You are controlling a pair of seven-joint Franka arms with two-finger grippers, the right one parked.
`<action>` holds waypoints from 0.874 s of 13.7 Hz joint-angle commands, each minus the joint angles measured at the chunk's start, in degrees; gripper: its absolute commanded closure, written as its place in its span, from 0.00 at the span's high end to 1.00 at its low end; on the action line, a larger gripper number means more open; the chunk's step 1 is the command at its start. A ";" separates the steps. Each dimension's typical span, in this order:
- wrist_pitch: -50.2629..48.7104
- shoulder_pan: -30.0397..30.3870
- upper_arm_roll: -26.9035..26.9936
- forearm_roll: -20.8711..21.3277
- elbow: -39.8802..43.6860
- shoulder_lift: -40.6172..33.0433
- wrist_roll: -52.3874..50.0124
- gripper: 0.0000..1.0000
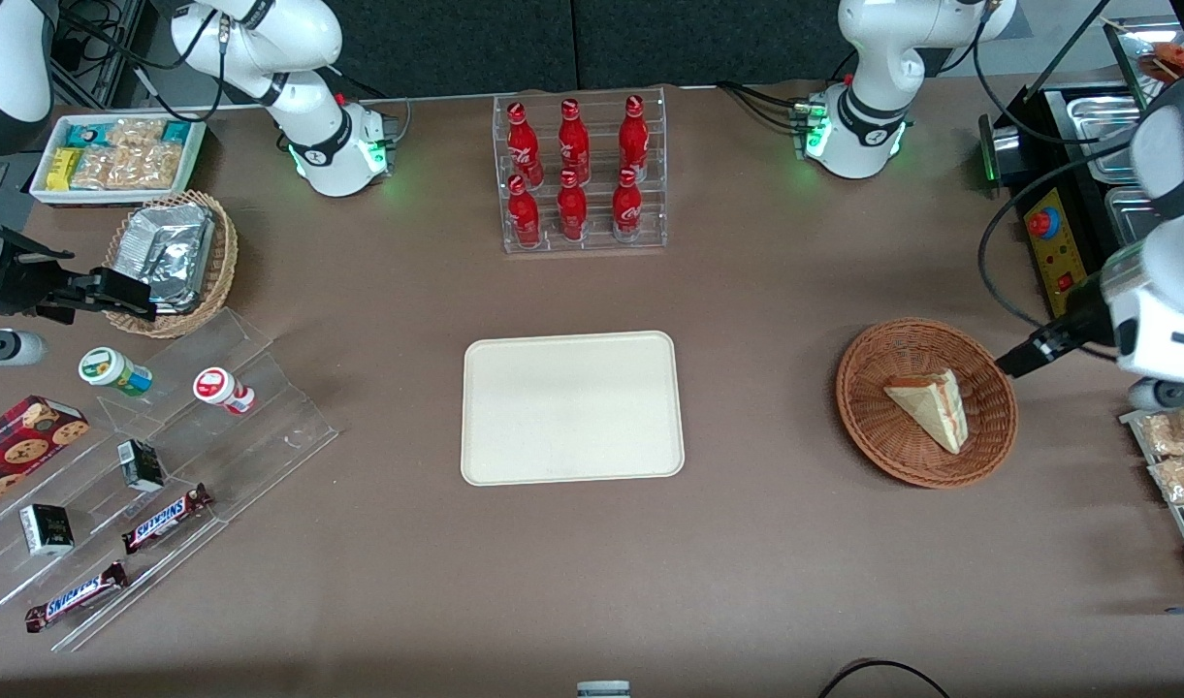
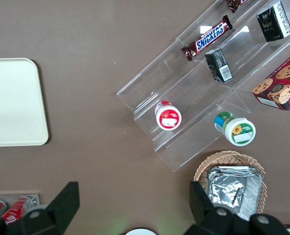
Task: Place sandwich from basket to tray
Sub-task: 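Move the open left gripper over the wrapped sandwich in the wicker basket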
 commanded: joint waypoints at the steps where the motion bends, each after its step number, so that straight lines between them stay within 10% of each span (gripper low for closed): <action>1: 6.79 -0.37 0.28 2.87 -8.98 -3.07 -3.58 1.00; 12: 34.67 3.32 0.46 4.29 -31.33 -3.78 -5.17 1.00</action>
